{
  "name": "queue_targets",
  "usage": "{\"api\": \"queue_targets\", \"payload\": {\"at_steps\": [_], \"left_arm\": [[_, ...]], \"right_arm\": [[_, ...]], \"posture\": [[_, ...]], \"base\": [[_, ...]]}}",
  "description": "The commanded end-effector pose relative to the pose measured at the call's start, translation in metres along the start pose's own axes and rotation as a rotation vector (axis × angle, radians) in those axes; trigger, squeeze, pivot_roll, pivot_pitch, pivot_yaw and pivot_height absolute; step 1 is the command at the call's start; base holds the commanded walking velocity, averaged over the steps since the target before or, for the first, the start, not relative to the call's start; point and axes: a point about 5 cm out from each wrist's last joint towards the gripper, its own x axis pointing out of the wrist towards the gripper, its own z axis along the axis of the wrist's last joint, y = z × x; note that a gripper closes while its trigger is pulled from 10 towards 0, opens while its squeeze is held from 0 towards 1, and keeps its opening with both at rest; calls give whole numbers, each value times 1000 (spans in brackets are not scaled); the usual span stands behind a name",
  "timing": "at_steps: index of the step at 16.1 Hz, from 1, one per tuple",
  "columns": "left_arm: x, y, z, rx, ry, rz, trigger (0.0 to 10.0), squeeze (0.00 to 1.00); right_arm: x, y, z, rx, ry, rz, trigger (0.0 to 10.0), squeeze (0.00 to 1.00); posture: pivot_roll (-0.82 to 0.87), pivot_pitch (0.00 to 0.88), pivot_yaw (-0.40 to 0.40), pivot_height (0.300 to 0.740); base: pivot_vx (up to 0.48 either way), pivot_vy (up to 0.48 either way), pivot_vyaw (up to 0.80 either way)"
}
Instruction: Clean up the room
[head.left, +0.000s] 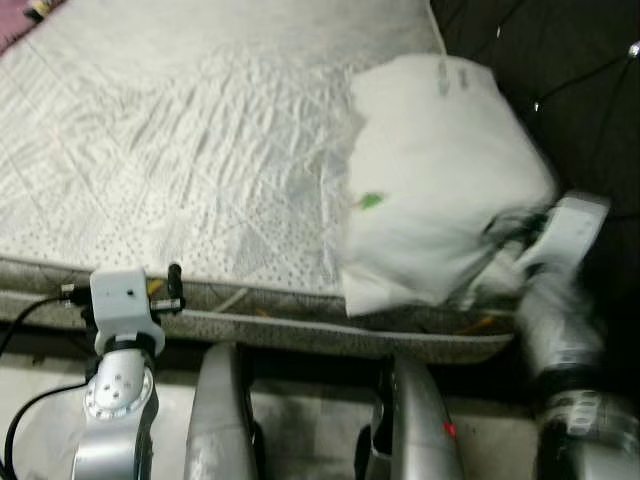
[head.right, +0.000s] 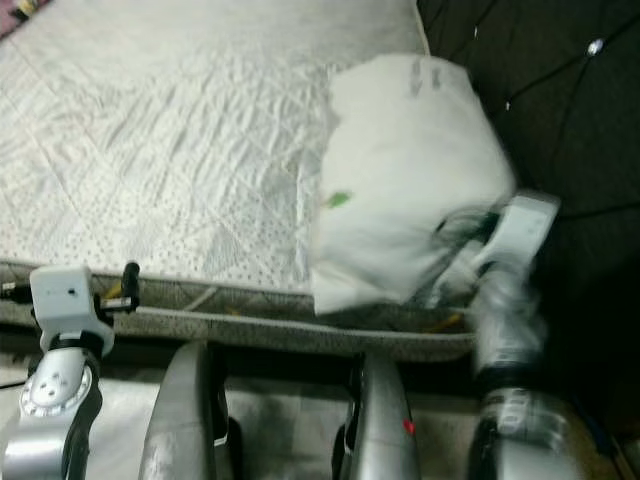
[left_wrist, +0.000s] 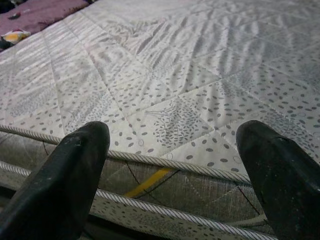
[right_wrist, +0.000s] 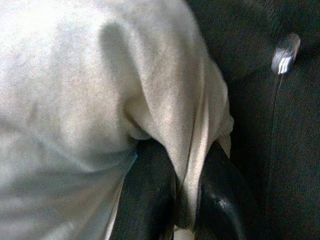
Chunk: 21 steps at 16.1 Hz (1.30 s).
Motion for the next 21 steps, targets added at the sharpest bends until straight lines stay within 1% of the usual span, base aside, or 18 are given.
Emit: {"api": "queue_targets", "payload": {"at_steps": [1,2,3,5,6,7,8,10,12,13,14,15,16,17,18,19,20,21], "left_arm": [[1,-1,0,7,-3,-10,10000,0],[1,0,0,10,-4,-12,10000,0],[1,1,0,12,-4,-12,10000,0],[1,2,0,18,-6,-14,10000,0],[2,2,1,19,-8,-17,10000,0],[2,1,2,20,-11,-20,10000,0],[2,1,3,20,-14,-24,10000,0],[2,1,3,20,-15,-25,10000,0],[1,2,2,21,-12,-20,10000,0],[1,2,2,21,-10,-16,10000,0],[1,2,1,19,-10,-13,10000,0],[0,2,1,18,-10,-10,10000,0],[-1,2,1,17,-9,-8,10000,0],[-1,2,1,16,-9,-7,10000,0],[0,2,1,15,-10,-9,10000,0],[0,2,0,15,-11,-10,10000,0],[0,2,0,16,-11,-11,10000,0],[0,2,0,17,-10,-13,10000,0]], "right_arm": [[-16,14,11,12,-70,53,0,0],[-31,24,5,14,-74,104,0,0],[-36,27,4,16,-77,122,0,0],[-58,37,1,21,-82,174,0,0],[-64,38,1,20,-72,179,0,0],[-61,36,3,21,-68,164,0,0],[-40,27,20,16,-104,120,0,0],[-21,14,37,8,-132,73,0,0],[9,-21,71,1,-168,-73,0,0],[16,-33,79,17,-168,-125,0,0],[23,-52,92,11,-185,-193,0,0],[26,-65,104,-4,-213,-237,0,0],[28,-73,111,-29,-230,-261,0,0],[30,-86,113,-27,-230,-289,0,0],[30,-97,106,-23,-205,-319,0,0],[30,-97,97,-28,-182,-316,0,0],[29,-95,79,-40,-144,-301,0,0],[25,-87,64,-48,-121,-283,0,0]], "posture": [[76,26,-40,541],[78,25,-37,541],[78,25,-36,541],[78,27,-27,541],[78,29,-25,541],[80,30,-22,541],[80,32,-17,541],[83,32,-21,541],[86,31,-30,541],[87,30,-34,541],[89,29,-39,541],[89,29,-40,541],[89,29,-40,541],[89,29,-40,541],[84,23,-40,541],[84,22,-38,541],[85,23,-39,541],[85,22,-39,541]], "base": [[0,0,0],[0,0,0],[0,0,0],[0,0,0],[0,0,0],[0,0,0],[0,0,0],[0,0,0],[0,0,0],[0,0,0],[0,0,0],[0,0,0],[0,0,0],[0,0,0],[0,0,0],[0,0,0],[0,0,0],[0,0,0]]}}
